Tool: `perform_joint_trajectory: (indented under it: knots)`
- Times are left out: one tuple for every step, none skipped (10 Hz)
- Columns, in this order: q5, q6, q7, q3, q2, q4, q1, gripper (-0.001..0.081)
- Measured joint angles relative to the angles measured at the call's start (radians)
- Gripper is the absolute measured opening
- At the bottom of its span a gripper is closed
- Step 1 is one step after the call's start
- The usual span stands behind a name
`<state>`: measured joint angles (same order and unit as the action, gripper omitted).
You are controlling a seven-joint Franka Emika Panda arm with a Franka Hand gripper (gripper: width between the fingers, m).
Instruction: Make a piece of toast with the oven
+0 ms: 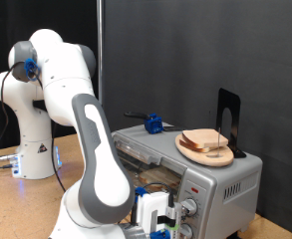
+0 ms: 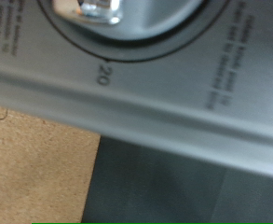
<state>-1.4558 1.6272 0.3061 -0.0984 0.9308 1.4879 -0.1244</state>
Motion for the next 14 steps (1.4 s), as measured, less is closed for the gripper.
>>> perform_joint_trajectory:
  knots:
    - [0.005,-0.018,-0.008,-0.003,-0.009,-0.006,-0.008,0.0806]
    - [0.006,-0.038,-0.009,-0.004,-0.017,-0.007,-0.017,0.0806]
    - [0.006,-0.061,-0.016,-0.005,-0.025,-0.011,-0.027,0.0667]
    - [0.006,-0.073,-0.026,-0.005,-0.036,-0.012,-0.034,0.0472]
    - [0.006,-0.078,-0.033,-0.005,-0.045,-0.012,-0.039,0.0472]
    - [0.006,-0.078,-0.04,-0.005,-0.049,-0.013,-0.041,0.032]
    - [0.006,-0.078,-0.051,-0.006,-0.05,-0.014,-0.043,0.0182]
    - [0.005,-0.078,-0.066,-0.007,-0.05,-0.016,-0.045,0.0182]
    - [0.005,-0.077,-0.082,-0.009,-0.05,-0.018,-0.047,0.0061]
    - [0.007,-0.075,-0.105,-0.013,-0.05,-0.019,-0.047,0.0061]
    - [0.009,-0.069,-0.117,-0.018,-0.05,-0.019,-0.047,0.0011]
    - [0.008,-0.048,-0.107,-0.02,-0.05,-0.018,-0.046,0.0011]
    - [0.008,-0.024,-0.082,-0.02,-0.05,-0.015,-0.043,0.0005]
    - [0.008,-0.009,-0.063,-0.019,-0.05,-0.012,-0.041,0.0005]
